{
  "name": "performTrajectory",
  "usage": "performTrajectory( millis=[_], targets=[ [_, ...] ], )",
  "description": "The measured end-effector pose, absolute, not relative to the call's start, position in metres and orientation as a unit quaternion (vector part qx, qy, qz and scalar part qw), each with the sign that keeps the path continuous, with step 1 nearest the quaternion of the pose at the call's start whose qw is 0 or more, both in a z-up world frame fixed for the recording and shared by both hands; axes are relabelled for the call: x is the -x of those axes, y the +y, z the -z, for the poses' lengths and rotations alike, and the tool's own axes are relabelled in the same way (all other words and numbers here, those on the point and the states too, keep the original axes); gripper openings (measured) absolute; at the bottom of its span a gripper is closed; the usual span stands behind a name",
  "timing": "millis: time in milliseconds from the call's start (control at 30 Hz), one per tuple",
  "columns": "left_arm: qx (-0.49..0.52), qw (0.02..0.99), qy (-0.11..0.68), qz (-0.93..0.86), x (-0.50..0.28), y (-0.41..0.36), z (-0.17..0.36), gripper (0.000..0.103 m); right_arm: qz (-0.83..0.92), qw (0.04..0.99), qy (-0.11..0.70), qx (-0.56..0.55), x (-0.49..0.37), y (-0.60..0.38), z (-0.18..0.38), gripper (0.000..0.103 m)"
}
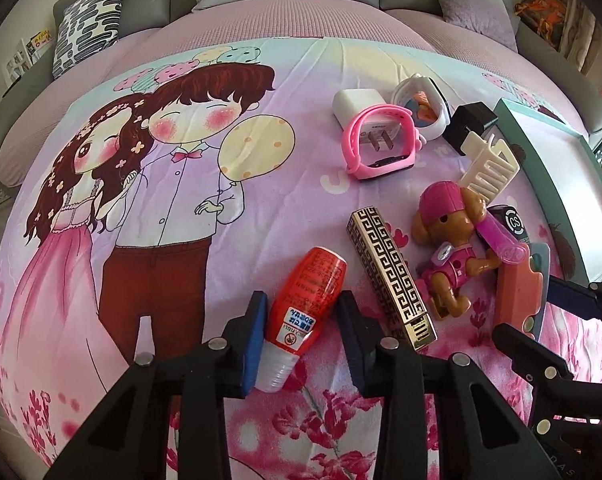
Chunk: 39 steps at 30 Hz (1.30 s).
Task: Organize rigid objects
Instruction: 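Grasp the red glue bottle with the left tool while the right tool grasps the pink-blue block, then carry the glue bottle and block into the teal tray while both tools open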
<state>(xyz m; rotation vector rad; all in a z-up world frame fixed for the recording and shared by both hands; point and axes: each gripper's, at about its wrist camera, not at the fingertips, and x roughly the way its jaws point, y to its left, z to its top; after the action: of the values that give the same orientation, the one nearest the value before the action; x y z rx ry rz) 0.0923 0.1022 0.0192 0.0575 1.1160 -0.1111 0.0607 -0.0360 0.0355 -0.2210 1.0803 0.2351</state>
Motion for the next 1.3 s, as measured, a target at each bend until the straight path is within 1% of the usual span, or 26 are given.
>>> performTrajectory(
  millis=[67,133,167,233,367,467,900,1133,1300],
  targets=[
    [-0.015,0.848,0.527,0.054,-0.090,0.104,-0.022,0.033,-0.114,0.847,0.509,0.099,-0.060,-0.039,-0.037,0.046],
    [-0.008,0.851,0.523,0.053,-0.089,0.107,-0.025,0.033,-0.118,0.851,0.502,0.094,-0.058,-0.042,-0.041,0.040],
    [-0.006,0.852,0.520,0.052,-0.088,0.107,-0.027,0.033,-0.123,0.855,0.496,0.089,-0.057,-0.044,-0.044,0.029],
    [0.002,0.857,0.513,0.052,-0.085,0.107,-0.034,0.033,-0.129,0.856,0.494,0.085,-0.056,-0.046,-0.047,0.026],
    [0.019,0.865,0.498,0.056,-0.083,0.106,-0.048,0.033,-0.140,0.858,0.489,0.066,-0.052,-0.054,-0.048,0.025],
    [0.024,0.872,0.486,0.057,-0.079,0.103,-0.058,0.033,-0.151,0.865,0.476,0.045,-0.047,-0.063,-0.054,0.021],
    [0.042,0.888,0.453,0.071,-0.080,0.080,-0.094,0.032,-0.160,0.882,0.441,-0.043,-0.041,-0.117,-0.082,0.020],
    [0.042,0.892,0.439,0.093,-0.082,0.059,-0.115,0.032,-0.166,0.900,0.399,-0.055,-0.037,-0.140,-0.119,0.020],
    [0.033,0.898,0.425,0.111,-0.087,0.036,-0.135,0.033,-0.152,0.917,0.365,-0.044,-0.037,-0.163,-0.152,0.020]
  ],
)
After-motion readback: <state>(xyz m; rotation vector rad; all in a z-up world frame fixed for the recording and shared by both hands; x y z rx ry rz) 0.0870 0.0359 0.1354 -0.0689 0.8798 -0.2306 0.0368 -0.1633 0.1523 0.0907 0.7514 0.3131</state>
